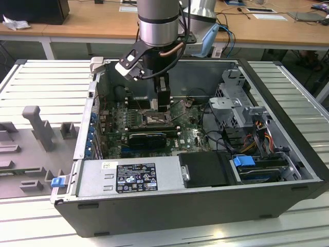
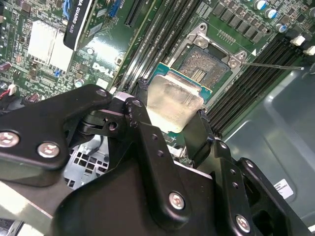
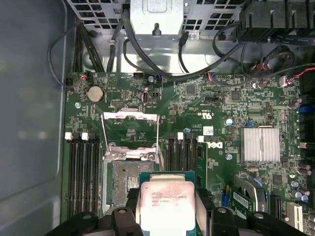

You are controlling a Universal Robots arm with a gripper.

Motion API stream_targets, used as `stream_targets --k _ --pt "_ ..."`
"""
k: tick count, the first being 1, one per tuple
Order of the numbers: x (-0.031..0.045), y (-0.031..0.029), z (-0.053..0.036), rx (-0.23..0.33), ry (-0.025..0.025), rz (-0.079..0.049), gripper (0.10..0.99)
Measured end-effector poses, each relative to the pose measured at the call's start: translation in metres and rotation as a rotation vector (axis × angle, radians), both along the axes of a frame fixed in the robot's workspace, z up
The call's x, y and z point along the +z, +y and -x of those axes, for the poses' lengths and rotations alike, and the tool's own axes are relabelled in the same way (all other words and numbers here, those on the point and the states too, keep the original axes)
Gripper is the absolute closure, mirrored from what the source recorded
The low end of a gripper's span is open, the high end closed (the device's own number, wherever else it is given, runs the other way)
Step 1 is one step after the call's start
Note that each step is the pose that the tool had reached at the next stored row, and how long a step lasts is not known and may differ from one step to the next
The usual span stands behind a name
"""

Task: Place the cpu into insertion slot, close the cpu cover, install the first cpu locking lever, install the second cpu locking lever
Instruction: 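Place the cpu into insertion slot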

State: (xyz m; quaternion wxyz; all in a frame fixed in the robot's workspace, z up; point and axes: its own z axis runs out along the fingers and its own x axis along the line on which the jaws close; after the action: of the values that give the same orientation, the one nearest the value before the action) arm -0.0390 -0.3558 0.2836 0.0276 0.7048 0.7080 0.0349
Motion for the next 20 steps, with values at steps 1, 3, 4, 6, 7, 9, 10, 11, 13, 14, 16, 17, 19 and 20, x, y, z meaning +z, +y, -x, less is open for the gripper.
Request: stream_targets --k 1,3,4,6,7,9,10,11,13,14,16,17,19,20 --pt "-0.0007 0.0 0.0 0.0 0.0 0.0 0.553" --pt "-0.002 0.0004 0.0003 0.0 -0.0001 0.0 0.553" --pt "-0.0025 0.0007 0.0004 0.0 0.0 0.0 0.553" --pt "-0.0039 0.0016 0.0007 0.0 0.0 0.0 0.553" --pt "-0.0046 0.0018 0.0008 -0.001 0.0 0.0 0.553" --pt "-0.0063 0.0022 0.001 -0.007 0.0 0.0 0.553" --pt "-0.0067 0.0024 0.001 -0.01 0.0 0.0 0.553" --pt "-0.0071 0.0025 0.001 -0.014 0.0 0.0 0.553" --pt "-0.0073 0.0028 0.0017 -0.02 0.0 0.0 0.553" --pt "-0.0073 0.0029 0.0023 -0.021 0.0 0.0 0.553" --pt "-0.0073 0.0033 0.0042 -0.022 0.0 0.0 0.553" --pt "-0.0073 0.0033 0.0047 -0.022 0.0 0.0 0.553" --pt "-0.0073 0.0035 0.0054 -0.023 0.0 0.0 0.553" --pt "-0.0073 0.0036 0.0059 -0.023 0.0 0.0 0.553"
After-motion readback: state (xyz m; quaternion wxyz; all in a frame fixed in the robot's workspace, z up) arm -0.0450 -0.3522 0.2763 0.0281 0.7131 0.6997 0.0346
